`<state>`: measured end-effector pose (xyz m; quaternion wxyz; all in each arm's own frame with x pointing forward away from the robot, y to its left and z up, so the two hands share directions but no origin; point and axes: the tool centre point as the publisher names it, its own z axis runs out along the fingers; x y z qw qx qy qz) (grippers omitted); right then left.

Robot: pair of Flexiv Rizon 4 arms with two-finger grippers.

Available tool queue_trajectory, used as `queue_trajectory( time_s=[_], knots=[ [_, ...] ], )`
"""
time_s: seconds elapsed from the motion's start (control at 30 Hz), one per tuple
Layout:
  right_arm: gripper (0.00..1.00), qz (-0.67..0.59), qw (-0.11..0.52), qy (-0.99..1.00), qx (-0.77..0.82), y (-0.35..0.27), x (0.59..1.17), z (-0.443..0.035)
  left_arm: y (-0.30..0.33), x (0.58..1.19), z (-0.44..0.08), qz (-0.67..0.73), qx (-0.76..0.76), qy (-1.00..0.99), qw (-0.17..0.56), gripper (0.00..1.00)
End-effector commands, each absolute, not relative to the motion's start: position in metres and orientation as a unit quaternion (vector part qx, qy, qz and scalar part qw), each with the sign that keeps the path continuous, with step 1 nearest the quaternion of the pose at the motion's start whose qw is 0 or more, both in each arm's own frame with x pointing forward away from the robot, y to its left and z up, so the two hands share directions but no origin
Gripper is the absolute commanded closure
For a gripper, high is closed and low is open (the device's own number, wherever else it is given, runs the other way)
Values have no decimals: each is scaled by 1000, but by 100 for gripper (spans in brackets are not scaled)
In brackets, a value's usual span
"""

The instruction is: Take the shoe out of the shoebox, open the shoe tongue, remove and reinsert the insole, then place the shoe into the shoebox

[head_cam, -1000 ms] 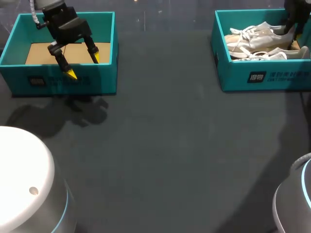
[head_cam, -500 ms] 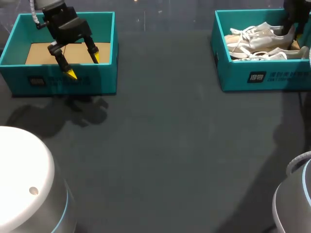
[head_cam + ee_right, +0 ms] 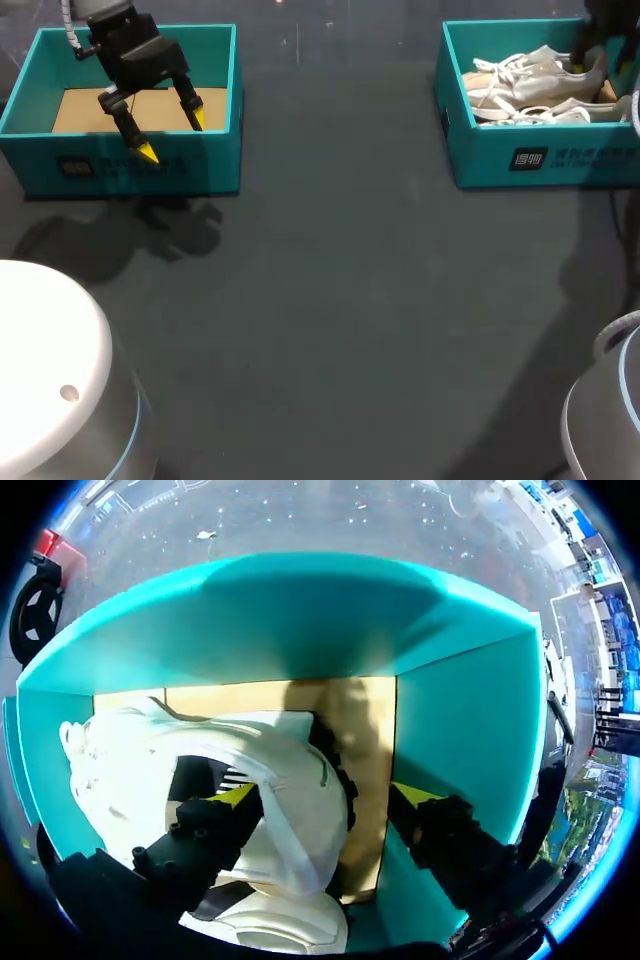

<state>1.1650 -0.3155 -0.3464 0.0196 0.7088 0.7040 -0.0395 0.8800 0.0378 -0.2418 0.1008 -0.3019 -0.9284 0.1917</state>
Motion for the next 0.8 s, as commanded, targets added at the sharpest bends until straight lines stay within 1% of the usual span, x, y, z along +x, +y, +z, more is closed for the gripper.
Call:
queue_trajectory(
  time_s=[0.03,0.37,0.47,0.67,0.7,0.8],
  knots=[
    [0,-36,25,704,709,-312,1154,-321,38,880,-242,191,-302,-928,101,0],
    [0,-9,28,703,710,-296,1127,-277,38,880,-242,191,-302,-928,101,0],
    [0,-5,22,705,709,-292,1120,-267,36,881,-230,185,-256,-944,95,0],
    [0,-4,17,709,705,-282,1102,-248,43,884,-216,196,-81,-971,106,0],
    [0,-7,14,710,704,-279,1099,-246,46,886,-214,193,-34,-975,110,0],
    [0,-8,6,713,701,-271,1090,-238,57,894,-210,170,111,-975,87,0]
  ],
)
